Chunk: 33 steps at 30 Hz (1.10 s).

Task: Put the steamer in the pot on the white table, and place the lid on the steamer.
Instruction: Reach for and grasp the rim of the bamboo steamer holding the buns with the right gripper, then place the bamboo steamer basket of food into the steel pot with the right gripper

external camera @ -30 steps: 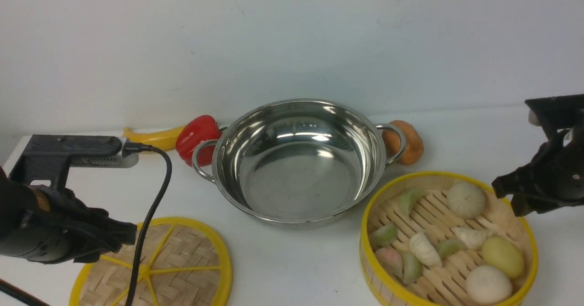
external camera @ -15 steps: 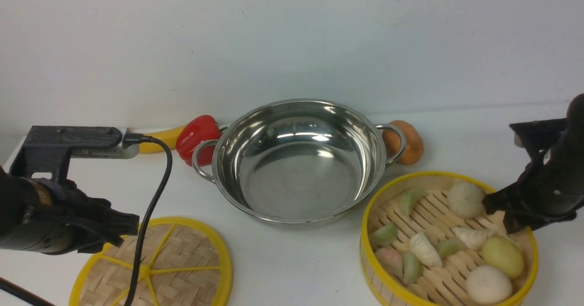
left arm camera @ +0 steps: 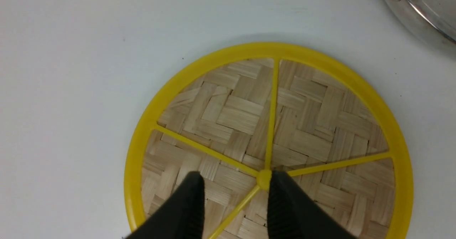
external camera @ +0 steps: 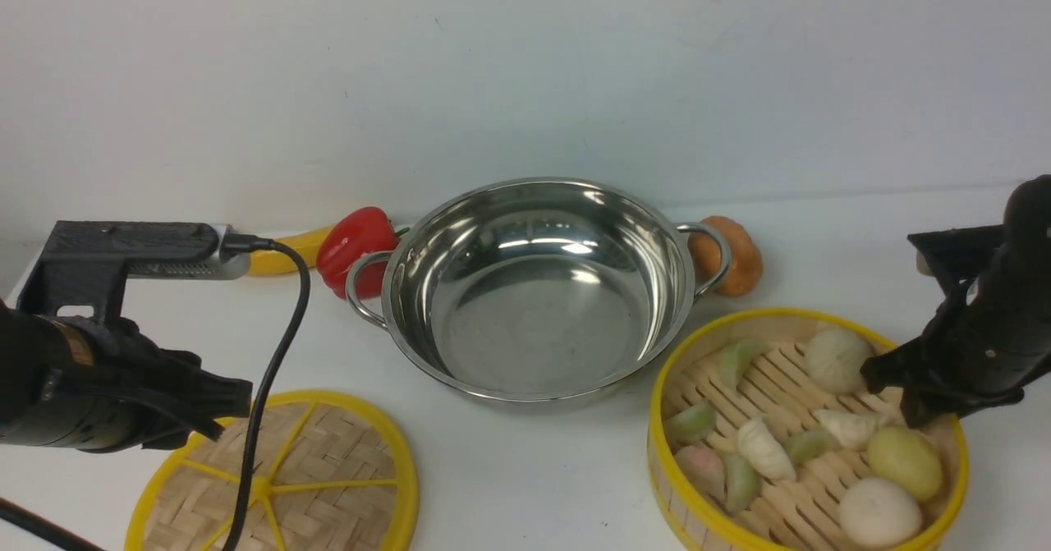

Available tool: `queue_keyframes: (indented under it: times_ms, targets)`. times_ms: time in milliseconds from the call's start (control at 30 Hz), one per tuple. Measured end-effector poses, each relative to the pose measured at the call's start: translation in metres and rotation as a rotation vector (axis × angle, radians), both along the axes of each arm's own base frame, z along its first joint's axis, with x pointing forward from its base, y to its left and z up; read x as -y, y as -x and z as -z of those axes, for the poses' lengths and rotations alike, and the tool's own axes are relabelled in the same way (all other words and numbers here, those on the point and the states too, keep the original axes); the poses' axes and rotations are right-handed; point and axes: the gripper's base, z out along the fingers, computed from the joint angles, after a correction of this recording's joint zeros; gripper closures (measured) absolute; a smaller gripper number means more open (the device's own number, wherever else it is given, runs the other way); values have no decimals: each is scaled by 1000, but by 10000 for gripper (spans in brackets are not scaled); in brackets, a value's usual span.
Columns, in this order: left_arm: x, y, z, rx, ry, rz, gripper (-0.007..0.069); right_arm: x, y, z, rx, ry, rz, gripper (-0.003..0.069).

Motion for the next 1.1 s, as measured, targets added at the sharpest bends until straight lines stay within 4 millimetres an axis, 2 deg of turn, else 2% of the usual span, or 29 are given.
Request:
queue_keyframes:
  times_ms: [100,167,200,400,600,633,733,867,933,967,1000,1100]
  targets:
    - [0,0,0,0,0,0,384,0,0,0,-4,-3,3,490]
    - [0,0,0,0,-3,1,384,0,2,-1,-20,10,-13,587]
    - [0,0,0,1,-5,2,384,0,3,-2,-27,20,-24,603]
    - [-3,0,0,-3,-49,16,384,6,13,-15,-69,70,-37,606]
    - [-10,3,1,-42,-161,44,384,19,32,-46,-117,114,-10,606]
    - [-12,4,2,-59,-188,48,384,22,39,-56,-129,107,2,606]
    - [-13,6,3,-85,-201,44,384,20,40,-71,-153,80,-1,606]
    - [-15,11,5,-138,-216,31,384,8,20,-103,-56,28,-25,606]
    - [-16,13,6,-168,-219,22,384,-5,-1,-129,53,-2,-48,606]
    - [-17,14,6,-179,-219,15,384,-10,-7,-135,83,-7,-58,606]
    - [-17,15,7,-194,-219,7,384,-23,-21,-149,144,-28,-77,606]
    - [-17,17,9,-208,-219,2,384,-53,-45,-164,220,-59,-128,606]
